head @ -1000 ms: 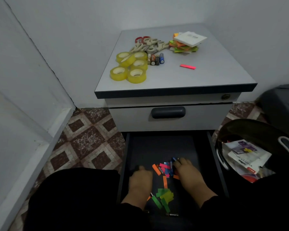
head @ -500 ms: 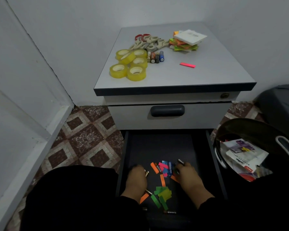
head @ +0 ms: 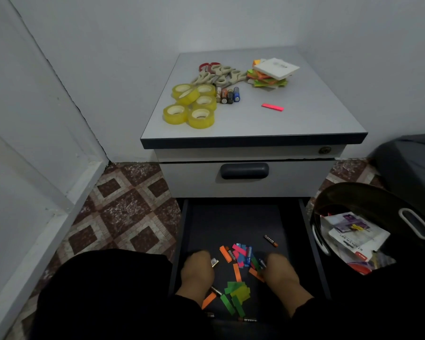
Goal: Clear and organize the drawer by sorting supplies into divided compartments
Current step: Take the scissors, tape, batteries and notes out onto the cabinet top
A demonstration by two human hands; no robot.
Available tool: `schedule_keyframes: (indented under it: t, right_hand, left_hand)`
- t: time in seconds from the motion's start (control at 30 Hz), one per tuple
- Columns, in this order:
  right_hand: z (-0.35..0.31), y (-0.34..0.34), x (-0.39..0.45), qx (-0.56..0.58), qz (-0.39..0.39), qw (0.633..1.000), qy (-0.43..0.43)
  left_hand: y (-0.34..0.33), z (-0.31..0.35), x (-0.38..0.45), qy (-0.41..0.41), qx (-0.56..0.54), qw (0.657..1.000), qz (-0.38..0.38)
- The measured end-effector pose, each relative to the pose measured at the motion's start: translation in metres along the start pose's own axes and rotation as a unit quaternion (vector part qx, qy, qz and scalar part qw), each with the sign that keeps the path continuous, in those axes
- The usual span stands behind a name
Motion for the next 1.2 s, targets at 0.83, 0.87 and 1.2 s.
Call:
schedule_keyframes:
  t: [0.83, 0.87, 1.2]
  right_hand:
    - [-0.165, 0.263, -0.102, 0.15, 0.43, 0.845, 0.281]
    - [-0.172, 0.27, -0.094, 0.109, 0.43, 0.858, 0.26]
    - [-0.191, 0.28, -0.074, 0.077, 0.341, 0.903, 0.25]
  left_hand:
    - [0.284, 0.15, -0.068, -0.285, -0.108, 0.814, 0.494]
    - [0.288, 0.157, -0.066, -0.283, -0.064, 0.812, 0.506]
    - [0.28, 0.16, -0.049, -0.279, 0.029, 0.786, 0.551]
Point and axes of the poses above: each hand's wrist, its own x-axis towards the middle knuckle, its own y-axis out of the back of the hand, z = x × y, the point moved 7 cm from there along x, towards the middle knuckle, and after that the axes turned 1 degree about y, right-handed, at the moved point
